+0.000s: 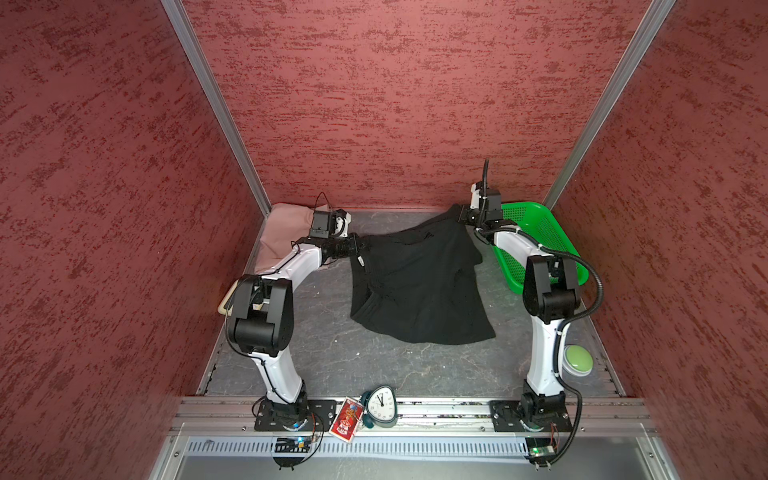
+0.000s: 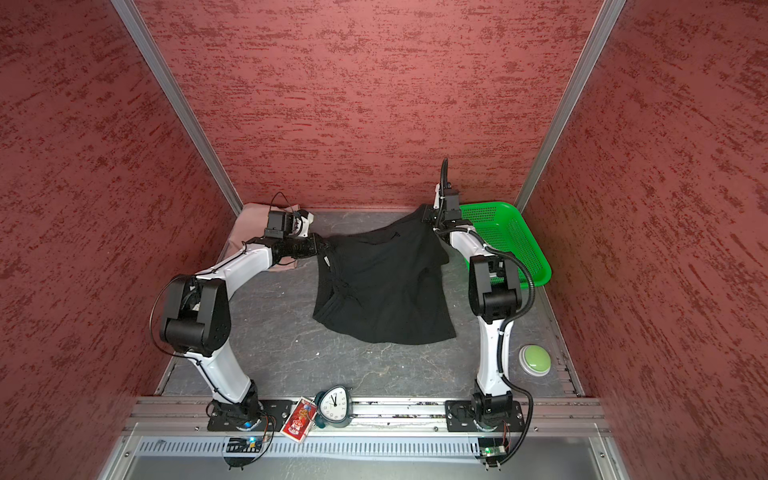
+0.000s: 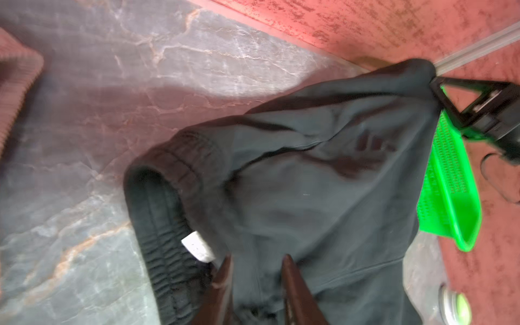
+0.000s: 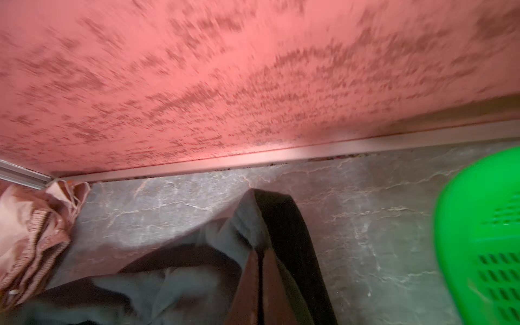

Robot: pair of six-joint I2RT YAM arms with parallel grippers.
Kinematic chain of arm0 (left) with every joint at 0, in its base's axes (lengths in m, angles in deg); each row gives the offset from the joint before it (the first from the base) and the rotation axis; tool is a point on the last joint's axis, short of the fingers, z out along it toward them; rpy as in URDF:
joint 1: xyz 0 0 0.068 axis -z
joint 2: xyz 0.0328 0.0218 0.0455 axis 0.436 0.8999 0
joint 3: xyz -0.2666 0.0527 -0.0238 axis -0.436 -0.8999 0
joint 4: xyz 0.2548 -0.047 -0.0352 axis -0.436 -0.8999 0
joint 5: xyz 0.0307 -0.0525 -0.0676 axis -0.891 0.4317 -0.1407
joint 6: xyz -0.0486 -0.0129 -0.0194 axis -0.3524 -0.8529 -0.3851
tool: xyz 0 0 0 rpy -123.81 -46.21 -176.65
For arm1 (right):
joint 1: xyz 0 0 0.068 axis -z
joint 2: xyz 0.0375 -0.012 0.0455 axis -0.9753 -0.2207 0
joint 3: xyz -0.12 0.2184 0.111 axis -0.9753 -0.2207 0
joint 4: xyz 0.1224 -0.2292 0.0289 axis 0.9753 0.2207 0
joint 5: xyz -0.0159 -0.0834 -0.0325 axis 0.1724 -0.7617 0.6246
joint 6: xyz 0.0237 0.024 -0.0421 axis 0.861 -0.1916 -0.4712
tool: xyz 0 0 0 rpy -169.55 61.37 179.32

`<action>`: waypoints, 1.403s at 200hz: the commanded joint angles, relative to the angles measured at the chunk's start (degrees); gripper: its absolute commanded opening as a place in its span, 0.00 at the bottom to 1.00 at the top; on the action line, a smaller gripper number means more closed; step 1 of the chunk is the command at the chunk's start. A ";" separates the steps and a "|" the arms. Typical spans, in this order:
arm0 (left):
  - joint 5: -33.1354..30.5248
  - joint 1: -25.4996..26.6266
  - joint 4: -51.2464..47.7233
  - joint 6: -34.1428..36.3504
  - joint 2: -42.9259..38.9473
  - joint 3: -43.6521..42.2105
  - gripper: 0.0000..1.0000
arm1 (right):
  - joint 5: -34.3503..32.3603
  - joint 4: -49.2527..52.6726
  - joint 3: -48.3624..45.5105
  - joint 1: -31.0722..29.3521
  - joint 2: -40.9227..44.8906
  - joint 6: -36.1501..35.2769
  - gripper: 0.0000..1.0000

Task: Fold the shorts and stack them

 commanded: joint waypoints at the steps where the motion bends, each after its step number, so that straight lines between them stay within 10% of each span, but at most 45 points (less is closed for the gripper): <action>1: 0.17 -1.20 0.44 0.39 1.50 2.62 0.81 | 1.18 2.86 4.66 0.08 -2.32 -0.29 0.33; 24: 0.38 -2.33 -0.30 -0.67 0.64 2.78 1.00 | 3.84 3.20 3.84 -0.01 0.44 -0.32 0.69; 69: 1.04 -0.09 -2.35 -3.08 -8.29 -6.58 0.99 | -5.14 10.95 -9.69 -0.07 14.74 -1.33 0.84; 211: -1.59 11.74 -9.11 -8.94 -29.87 -31.57 0.91 | -7.19 27.31 -54.59 -4.13 45.95 8.97 0.66; 280: -0.38 12.04 -3.95 -7.50 -30.34 -36.70 0.78 | -5.33 17.85 -58.33 -4.14 43.41 6.31 0.50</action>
